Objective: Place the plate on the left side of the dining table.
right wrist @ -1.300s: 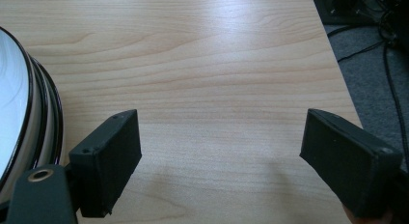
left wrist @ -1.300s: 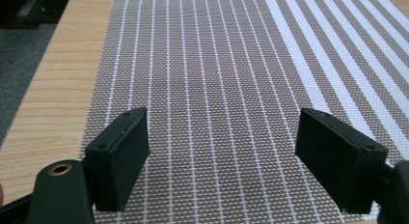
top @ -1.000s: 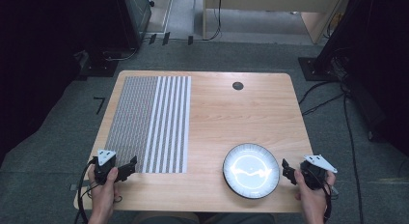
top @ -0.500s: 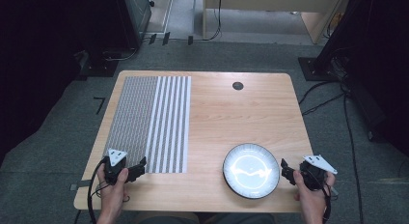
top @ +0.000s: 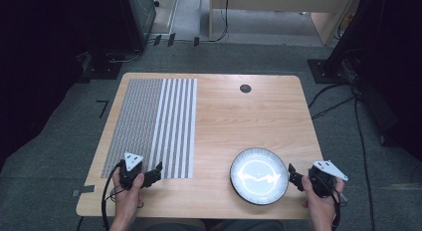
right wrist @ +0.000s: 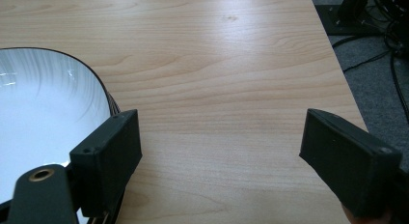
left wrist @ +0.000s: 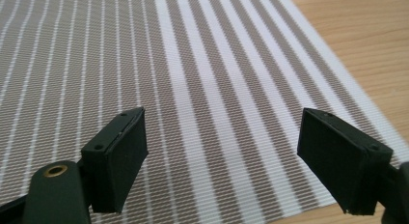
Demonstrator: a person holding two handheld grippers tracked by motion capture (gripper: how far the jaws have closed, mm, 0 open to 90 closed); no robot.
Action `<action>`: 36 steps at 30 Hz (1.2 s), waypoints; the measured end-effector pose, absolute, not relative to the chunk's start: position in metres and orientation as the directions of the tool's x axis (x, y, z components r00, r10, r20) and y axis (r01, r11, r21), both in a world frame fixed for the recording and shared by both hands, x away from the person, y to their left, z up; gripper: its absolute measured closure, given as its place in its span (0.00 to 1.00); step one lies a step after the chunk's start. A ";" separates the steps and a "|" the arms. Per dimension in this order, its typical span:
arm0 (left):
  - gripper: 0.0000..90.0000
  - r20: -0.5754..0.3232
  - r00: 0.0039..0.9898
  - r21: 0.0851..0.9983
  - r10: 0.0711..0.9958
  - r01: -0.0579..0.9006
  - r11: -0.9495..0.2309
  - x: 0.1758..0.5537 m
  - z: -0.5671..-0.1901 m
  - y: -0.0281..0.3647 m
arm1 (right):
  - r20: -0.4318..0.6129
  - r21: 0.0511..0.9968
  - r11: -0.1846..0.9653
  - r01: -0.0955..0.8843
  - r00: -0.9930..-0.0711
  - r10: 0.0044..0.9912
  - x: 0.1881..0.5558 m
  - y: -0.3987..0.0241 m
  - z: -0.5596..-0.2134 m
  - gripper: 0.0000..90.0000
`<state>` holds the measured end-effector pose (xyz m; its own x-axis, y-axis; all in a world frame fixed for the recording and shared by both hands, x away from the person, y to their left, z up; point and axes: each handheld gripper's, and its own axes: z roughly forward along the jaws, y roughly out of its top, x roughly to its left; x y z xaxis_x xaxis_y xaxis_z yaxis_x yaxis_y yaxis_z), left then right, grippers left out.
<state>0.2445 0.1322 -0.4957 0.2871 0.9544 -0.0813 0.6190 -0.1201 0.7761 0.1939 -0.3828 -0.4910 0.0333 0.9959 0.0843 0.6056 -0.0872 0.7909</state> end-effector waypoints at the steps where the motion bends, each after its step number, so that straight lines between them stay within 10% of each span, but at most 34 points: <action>1: 0.20 -0.081 0.287 0.776 0.954 0.619 -0.120 0.244 -0.496 0.132 | 0.084 0.791 -0.087 0.606 0.033 0.996 0.194 -0.383 -0.491 0.16; 36: 0.20 -0.115 0.481 0.783 0.869 0.582 -0.219 0.253 -0.487 0.009 | 0.252 0.780 -0.190 0.596 -0.021 0.968 0.193 -0.371 -0.483 0.16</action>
<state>0.2531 0.0089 -0.4868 0.4814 0.8689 -0.1152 0.5821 -0.2187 0.7832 0.1934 -0.3708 -0.4832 -0.0206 0.9675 0.2520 0.5963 -0.1904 0.7798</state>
